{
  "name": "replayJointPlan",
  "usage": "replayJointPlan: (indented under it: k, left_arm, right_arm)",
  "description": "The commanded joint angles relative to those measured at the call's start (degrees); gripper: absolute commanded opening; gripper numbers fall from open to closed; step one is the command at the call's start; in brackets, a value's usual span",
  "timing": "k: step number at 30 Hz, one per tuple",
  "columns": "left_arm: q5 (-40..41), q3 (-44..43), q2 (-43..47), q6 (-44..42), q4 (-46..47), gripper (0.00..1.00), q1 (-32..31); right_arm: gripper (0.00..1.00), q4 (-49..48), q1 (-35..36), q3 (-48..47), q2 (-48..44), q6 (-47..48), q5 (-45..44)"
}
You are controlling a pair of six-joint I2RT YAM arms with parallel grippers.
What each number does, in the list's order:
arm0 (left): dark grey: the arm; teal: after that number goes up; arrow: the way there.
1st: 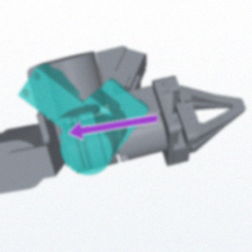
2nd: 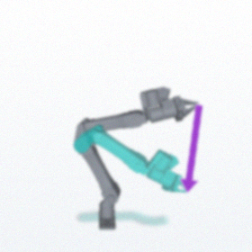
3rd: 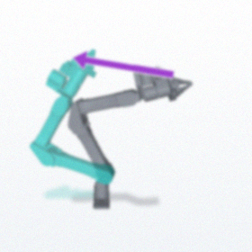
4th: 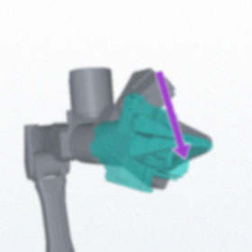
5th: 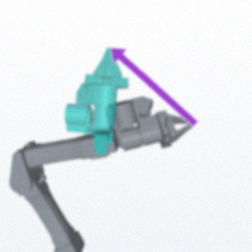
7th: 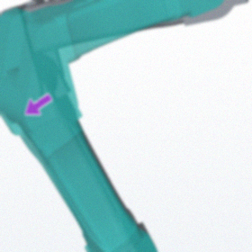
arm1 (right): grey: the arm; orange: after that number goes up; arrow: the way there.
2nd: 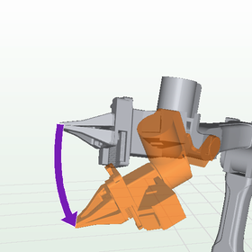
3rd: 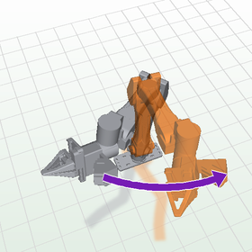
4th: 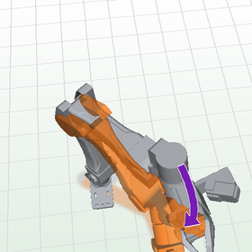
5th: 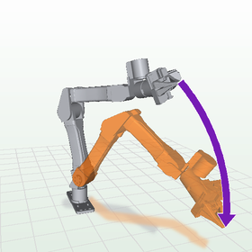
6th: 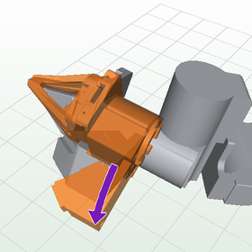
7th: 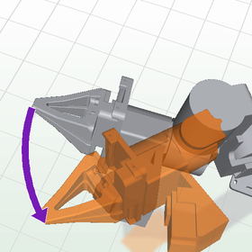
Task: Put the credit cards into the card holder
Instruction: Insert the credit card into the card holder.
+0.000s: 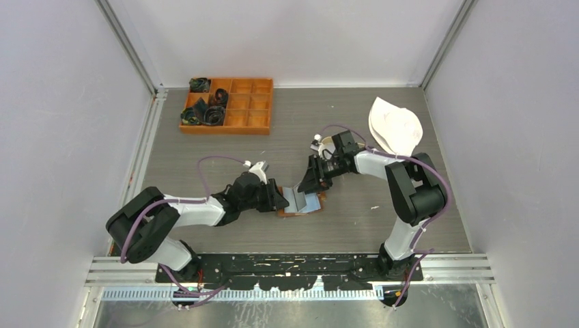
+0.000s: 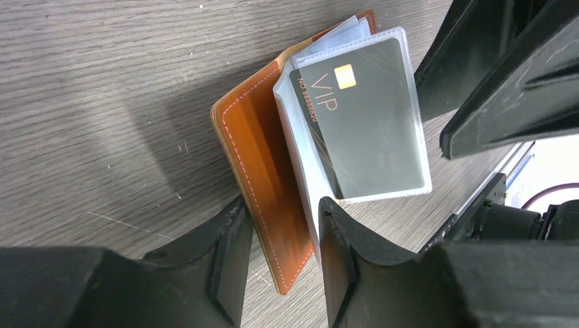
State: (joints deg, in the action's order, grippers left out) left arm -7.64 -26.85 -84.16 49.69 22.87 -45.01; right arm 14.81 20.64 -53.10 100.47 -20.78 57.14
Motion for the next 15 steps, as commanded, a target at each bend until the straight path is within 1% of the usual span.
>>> replayJointPlan:
  k: [1, 9, 11, 15]
  left_arm:
    - [-0.4, -2.0, -1.0, 0.2, 3.2, 0.40, -0.1]
    - [0.8, -0.4, -1.2, 0.9, 5.1, 0.40, 0.0]
    - [1.1, 0.1, -0.3, 0.9, 4.7, 0.40, 0.0]
    - [2.4, 1.6, 2.1, 0.7, 2.5, 0.42, 0.6]
  right_arm:
    - [0.46, -3.8, 2.4, -0.2, 1.0, -2.0, 3.0]
    - [0.47, -5.3, 6.2, -1.9, 4.7, -3.0, 4.2]
    - [0.48, -6.9, 6.4, -2.3, 5.6, -4.9, 5.1]
    - [0.49, -7.1, 6.9, -3.0, 6.8, -4.8, 5.5]
